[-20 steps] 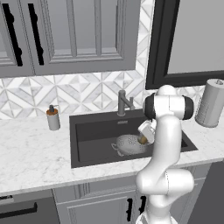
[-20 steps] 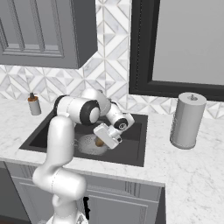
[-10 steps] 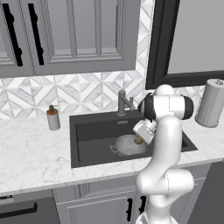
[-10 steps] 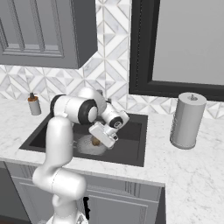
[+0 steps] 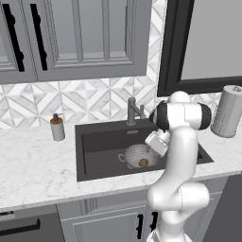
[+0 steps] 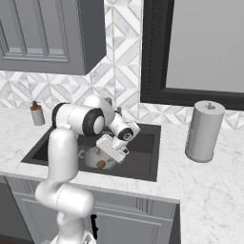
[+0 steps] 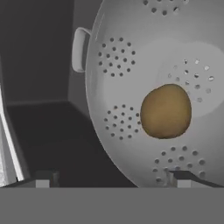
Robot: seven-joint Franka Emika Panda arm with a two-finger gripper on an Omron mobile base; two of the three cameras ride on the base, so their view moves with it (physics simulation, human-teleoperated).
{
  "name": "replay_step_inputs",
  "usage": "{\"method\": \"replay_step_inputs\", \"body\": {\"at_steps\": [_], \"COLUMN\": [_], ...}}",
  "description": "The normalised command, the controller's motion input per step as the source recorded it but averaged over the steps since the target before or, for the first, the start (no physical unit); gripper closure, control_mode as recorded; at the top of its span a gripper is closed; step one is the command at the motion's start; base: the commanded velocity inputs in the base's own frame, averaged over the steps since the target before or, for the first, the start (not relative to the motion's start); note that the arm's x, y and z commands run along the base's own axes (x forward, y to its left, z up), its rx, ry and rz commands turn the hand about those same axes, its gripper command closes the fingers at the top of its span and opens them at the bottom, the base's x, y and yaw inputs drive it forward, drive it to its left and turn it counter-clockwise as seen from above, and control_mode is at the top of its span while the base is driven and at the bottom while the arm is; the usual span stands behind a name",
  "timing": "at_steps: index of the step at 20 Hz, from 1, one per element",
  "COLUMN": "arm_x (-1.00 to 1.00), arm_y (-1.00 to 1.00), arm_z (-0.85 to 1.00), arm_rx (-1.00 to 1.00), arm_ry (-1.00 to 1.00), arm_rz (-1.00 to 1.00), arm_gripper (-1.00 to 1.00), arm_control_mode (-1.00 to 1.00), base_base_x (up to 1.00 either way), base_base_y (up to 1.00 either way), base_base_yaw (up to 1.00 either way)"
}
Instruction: Put the colander in the sink, put the kiwi in the colander, and turn on the sink faucet and pour water over the colander.
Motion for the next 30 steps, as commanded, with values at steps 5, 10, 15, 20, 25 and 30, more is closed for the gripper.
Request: {"method": "replay_step_inputs", "body": {"at_steps": [5,10,15,20,25,30], "arm_x": [-0.18,-0.06,-0.34,-0.29,-0.31,-0.26], "arm_y": [-0.10,-0.02,-0.03,-0.12,-0.05,-0.09], "arm_z": [0.24,0.52,0.40,0.37,0.34,0.35], "arm_rx": [-0.03,-0.07,-0.10,-0.08,-0.10,-0.02], "arm_ry": [0.00,-0.01,-0.18,-0.26,-0.33,-0.22], "arm_rz": [0.00,0.00,0.05,0.03,0.02,0.00], "arm_gripper": [-1.00,-1.00,-1.00,-1.00,-1.00,-1.00], "arm_control_mode": [-1.00,-1.00,-1.00,-1.00,-1.00,-1.00], "base_base_x": [0.00,0.00,0.00,0.00,0.00,0.00], "base_base_y": [0.00,0.00,0.00,0.00,0.00,0.00], "base_base_yaw": [0.00,0.00,0.00,0.00,0.00,0.00]}}
